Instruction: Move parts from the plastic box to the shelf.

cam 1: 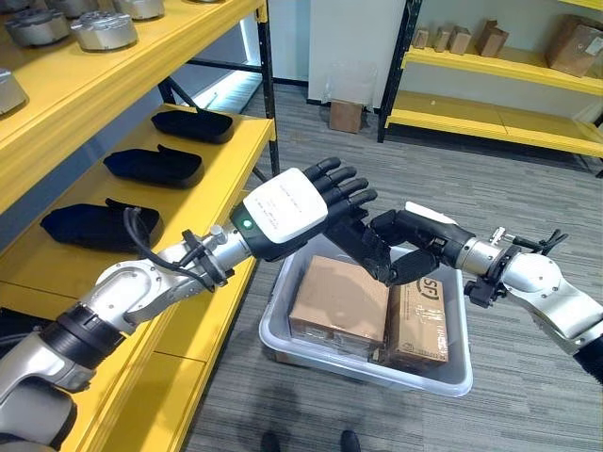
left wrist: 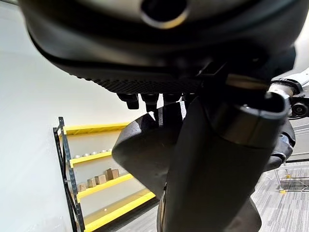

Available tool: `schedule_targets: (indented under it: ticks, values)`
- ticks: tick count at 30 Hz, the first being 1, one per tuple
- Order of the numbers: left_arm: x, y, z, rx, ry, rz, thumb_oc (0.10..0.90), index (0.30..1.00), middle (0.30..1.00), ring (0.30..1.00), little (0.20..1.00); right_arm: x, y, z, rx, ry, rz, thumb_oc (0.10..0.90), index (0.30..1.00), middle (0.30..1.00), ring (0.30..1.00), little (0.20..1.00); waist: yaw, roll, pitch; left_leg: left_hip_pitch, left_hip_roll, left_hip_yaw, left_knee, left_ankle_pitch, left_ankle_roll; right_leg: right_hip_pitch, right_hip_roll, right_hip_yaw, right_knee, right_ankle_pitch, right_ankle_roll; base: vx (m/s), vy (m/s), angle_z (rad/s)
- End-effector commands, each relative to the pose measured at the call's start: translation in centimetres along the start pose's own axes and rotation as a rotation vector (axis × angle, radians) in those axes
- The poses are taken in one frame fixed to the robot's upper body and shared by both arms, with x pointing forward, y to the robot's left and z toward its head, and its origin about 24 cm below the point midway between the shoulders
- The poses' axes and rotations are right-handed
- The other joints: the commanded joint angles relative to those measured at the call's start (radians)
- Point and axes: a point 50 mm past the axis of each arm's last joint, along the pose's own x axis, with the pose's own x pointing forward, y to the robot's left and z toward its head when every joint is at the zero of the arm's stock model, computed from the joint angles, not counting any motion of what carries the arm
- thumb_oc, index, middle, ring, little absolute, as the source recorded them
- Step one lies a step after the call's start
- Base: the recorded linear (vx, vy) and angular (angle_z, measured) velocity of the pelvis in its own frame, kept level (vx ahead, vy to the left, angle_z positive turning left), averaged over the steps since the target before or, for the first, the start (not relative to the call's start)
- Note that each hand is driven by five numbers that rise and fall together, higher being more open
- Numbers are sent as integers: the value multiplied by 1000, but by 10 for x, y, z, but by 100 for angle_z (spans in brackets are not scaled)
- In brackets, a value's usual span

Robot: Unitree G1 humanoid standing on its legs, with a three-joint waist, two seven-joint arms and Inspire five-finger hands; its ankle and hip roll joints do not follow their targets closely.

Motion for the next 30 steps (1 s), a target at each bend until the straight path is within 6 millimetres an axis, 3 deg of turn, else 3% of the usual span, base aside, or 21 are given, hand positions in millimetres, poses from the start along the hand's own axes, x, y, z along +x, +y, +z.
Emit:
schedule_targets:
  ticks: [1,2,26,27,28,29,30]
  values:
    - [20,13,-18,-24,69,93,851,931,931,931,931,17,-31,70,-102,-325,-101,400,300,300,300,300,10,-28,-132,62,89,28,-9,-70,-61,3,-96,11,45,-18,113,17,5,-6]
    - [22,12,-18,-30,72,93,400,300,300,300,300,17,-30,71,-98,-328,-102,400,300,300,300,300,9,-27,-131,64,89,29,-9,-70,-60,4,-96,13,44,-18,113,17,5,-8]
    - [21,6,-16,-67,82,88,400,300,300,300,300,18,-27,68,-72,-341,-114,400,300,300,300,300,5,-25,-132,75,88,32,-9,-76,-57,12,-94,18,43,-25,112,1,0,-1]
    - [20,6,-17,-68,88,85,400,300,300,300,300,17,-28,67,-70,-337,-127,441,358,358,358,358,5,-24,-133,74,89,32,-9,-76,-57,13,-95,16,42,-25,112,0,0,0]
    - [18,5,-18,-67,98,84,400,300,300,300,300,16,-30,65,-62,-333,-145,810,874,874,874,874,5,-24,-133,75,88,33,-9,-76,-57,13,-95,16,43,-25,112,0,0,0]
    - [16,4,-19,-70,108,81,400,300,300,300,300,13,-32,62,-48,-333,-175,900,1000,1000,1000,1000,4,-22,-132,75,88,32,-9,-76,-56,13,-95,16,43,-24,112,0,0,0]
    - [14,3,-20,-72,115,78,400,300,300,300,300,12,-32,61,-42,-335,-187,900,1000,1000,1000,1000,4,-21,-132,75,88,32,-9,-76,-56,13,-95,15,43,-24,112,0,0,0]
